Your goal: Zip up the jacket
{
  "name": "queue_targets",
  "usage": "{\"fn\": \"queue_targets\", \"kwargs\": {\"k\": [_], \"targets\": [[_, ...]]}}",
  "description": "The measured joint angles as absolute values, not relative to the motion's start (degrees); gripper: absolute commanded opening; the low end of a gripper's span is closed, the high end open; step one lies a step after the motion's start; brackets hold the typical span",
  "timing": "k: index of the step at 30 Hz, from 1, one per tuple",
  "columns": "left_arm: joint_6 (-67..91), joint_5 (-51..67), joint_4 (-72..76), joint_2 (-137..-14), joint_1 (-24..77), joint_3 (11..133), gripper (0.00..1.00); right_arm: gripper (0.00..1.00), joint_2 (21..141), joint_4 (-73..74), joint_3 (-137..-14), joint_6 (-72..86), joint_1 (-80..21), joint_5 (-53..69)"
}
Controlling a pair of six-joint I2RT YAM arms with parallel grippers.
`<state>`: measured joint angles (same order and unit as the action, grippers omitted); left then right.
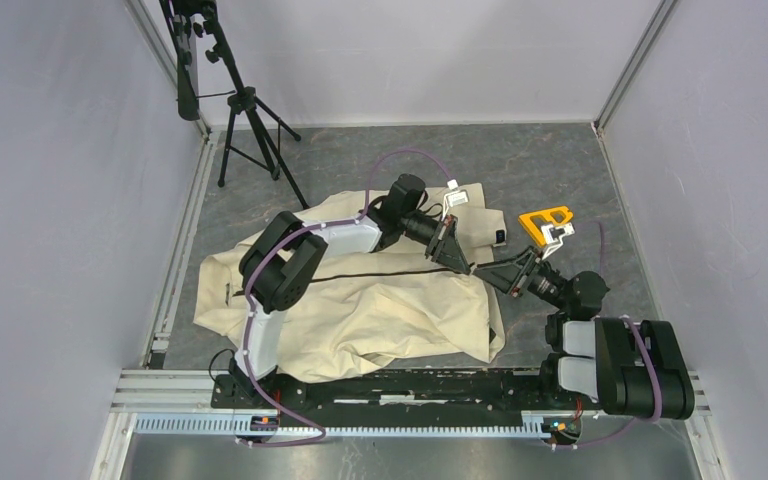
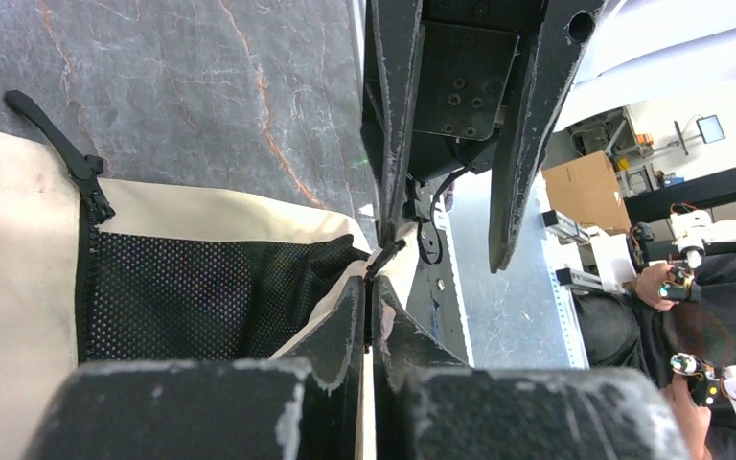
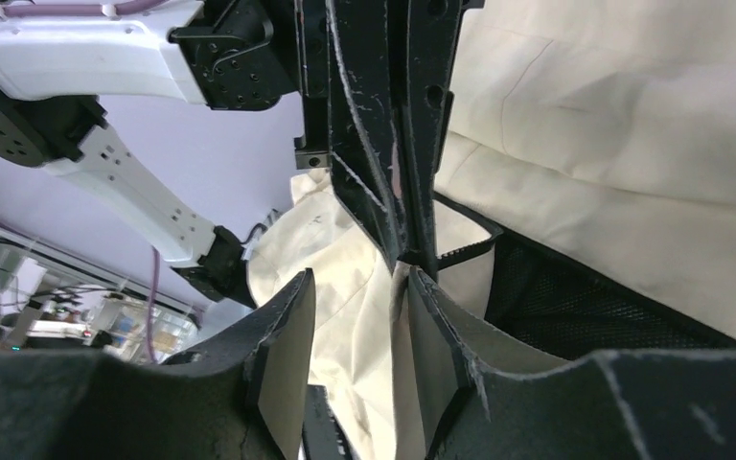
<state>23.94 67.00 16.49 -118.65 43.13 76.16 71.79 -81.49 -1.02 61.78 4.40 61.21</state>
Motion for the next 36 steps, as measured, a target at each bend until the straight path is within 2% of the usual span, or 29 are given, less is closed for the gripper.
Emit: {"fn": "queue_targets", "kwargs": {"k": [2,3,6,8,11,12,15,17,19,22,28,32,36], "targets": [[23.97,67.40,17.08,-118.45,43.16,75.66,0.02,0.49,70.96,-79.96,-1.04,59.68,4.40,60.97],[23.94,67.75,17.34,-118.45,43.16,75.50,0.02,0.46,70.02,-78.04,-1.02,58.00,4.40,60.75],[23.97,68.10,17.74,-118.45,43.35,75.22,0.02,0.28,65.87,-68.53,-1.21,51.13,4.40,59.57],[23.97,68.14,17.87,-118.45,43.48,75.20,0.02,0.20,63.72,-62.72,-1.76,47.31,4.40,58.78],[23.97,68.12,18.15,-118.45,43.59,75.13,0.02,0.01,62.54,-58.11,-2.04,44.49,4.40,58.11],[23.97,68.07,18.17,-118.45,43.62,75.02,0.06,0.00,62.59,-57.74,-2.04,44.21,4.40,58.04],[23.99,68.12,18.37,-118.45,43.64,74.81,0.34,0.00,62.98,-58.15,-2.04,44.49,4.40,58.11],[25.30,68.55,20.80,-118.45,43.62,74.32,0.46,0.00,63.35,-59.18,-2.00,45.17,4.43,57.95],[27.70,68.97,25.06,-118.45,43.59,73.21,0.52,0.00,63.31,-59.16,-2.00,45.25,4.54,57.54],[34.76,69.21,35.20,-118.45,43.31,70.28,0.52,0.00,62.98,-58.98,-1.74,45.41,4.56,56.42],[50.22,68.88,54.89,-120.53,42.94,67.53,0.47,0.00,61.78,-60.29,-1.45,46.89,4.56,54.81],[53.28,66.39,59.05,-121.03,42.83,65.41,0.44,0.00,62.04,-61.28,-1.17,48.23,4.56,54.50],[51.96,62.83,56.82,-120.46,42.83,63.70,0.42,0.00,62.33,-62.17,-1.04,49.25,4.56,53.71]]}}
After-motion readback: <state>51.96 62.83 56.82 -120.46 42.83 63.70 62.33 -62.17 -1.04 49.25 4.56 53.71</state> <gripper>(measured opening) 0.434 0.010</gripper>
